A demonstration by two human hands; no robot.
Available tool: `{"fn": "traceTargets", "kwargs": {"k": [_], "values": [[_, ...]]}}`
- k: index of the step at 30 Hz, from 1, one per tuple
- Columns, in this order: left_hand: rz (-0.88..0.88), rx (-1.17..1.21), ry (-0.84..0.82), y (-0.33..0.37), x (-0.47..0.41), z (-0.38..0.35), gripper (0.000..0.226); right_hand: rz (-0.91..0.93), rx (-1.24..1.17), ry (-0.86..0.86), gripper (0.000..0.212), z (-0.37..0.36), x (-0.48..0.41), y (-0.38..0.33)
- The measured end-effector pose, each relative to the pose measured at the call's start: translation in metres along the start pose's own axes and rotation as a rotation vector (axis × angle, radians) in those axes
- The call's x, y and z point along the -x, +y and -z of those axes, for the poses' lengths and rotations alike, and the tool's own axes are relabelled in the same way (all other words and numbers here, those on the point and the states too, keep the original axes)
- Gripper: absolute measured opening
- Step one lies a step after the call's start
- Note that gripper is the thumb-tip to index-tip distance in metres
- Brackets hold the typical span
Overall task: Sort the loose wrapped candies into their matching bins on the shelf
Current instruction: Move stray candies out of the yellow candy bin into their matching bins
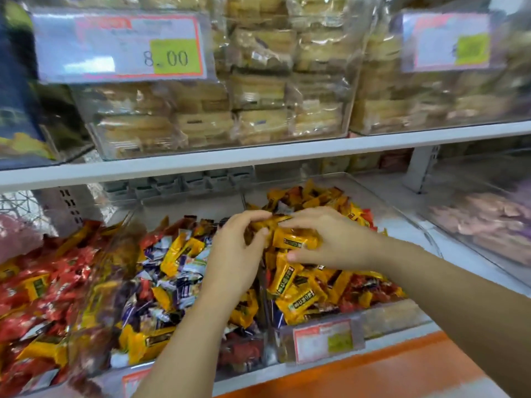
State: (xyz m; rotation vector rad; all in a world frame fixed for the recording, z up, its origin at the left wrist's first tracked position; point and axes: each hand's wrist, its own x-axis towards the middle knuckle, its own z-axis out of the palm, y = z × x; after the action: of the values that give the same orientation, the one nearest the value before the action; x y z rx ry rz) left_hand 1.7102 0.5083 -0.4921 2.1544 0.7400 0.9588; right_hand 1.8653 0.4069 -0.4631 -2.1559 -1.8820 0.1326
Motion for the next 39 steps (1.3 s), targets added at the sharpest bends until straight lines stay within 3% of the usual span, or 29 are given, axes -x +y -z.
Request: {"fn": "traceTargets", "kwargs": {"k": [3,5,11,15,18,20,24,28,34,39], "values": [[-0.009,0.051,-0.022,-0.005,-0.001,0.001,0.024,0.007,0.234,-0.228,0.071,-0.012,-0.021,-0.006],[-0.011,0.065,-0.039,-0.006,0.0,0.004,0.024,0.035,0.272,-0.261,0.064,-0.014,-0.027,0.001],[0.018,0.086,-0.086,-0.003,0.002,0.008,0.026,0.024,0.03,-0.176,0.032,0.011,-0.004,0.046],[0.022,0.081,-0.088,-0.001,0.003,0.008,0.024,0.001,0.022,-0.166,0.015,0.019,0.012,0.061],[0.027,0.095,-0.089,-0.001,0.004,0.008,0.024,-0.045,-0.02,-0.119,0.017,0.026,0.012,0.056],[0.026,0.103,-0.083,-0.001,0.004,0.008,0.025,-0.028,-0.027,-0.029,0.03,0.028,0.002,0.042],[0.038,0.128,-0.07,-0.002,0.004,0.007,0.024,-0.009,0.111,0.03,0.042,0.013,-0.041,0.018],[0.049,0.162,-0.074,-0.003,0.006,0.008,0.024,-0.168,0.193,-0.013,0.054,-0.011,-0.075,0.021],[0.055,0.176,-0.08,-0.004,0.006,0.009,0.025,-0.181,0.068,0.069,0.029,-0.019,-0.087,0.023],[0.042,0.198,-0.013,-0.004,0.009,0.017,0.026,-0.106,-0.009,0.231,0.024,-0.009,-0.063,0.02]]}}
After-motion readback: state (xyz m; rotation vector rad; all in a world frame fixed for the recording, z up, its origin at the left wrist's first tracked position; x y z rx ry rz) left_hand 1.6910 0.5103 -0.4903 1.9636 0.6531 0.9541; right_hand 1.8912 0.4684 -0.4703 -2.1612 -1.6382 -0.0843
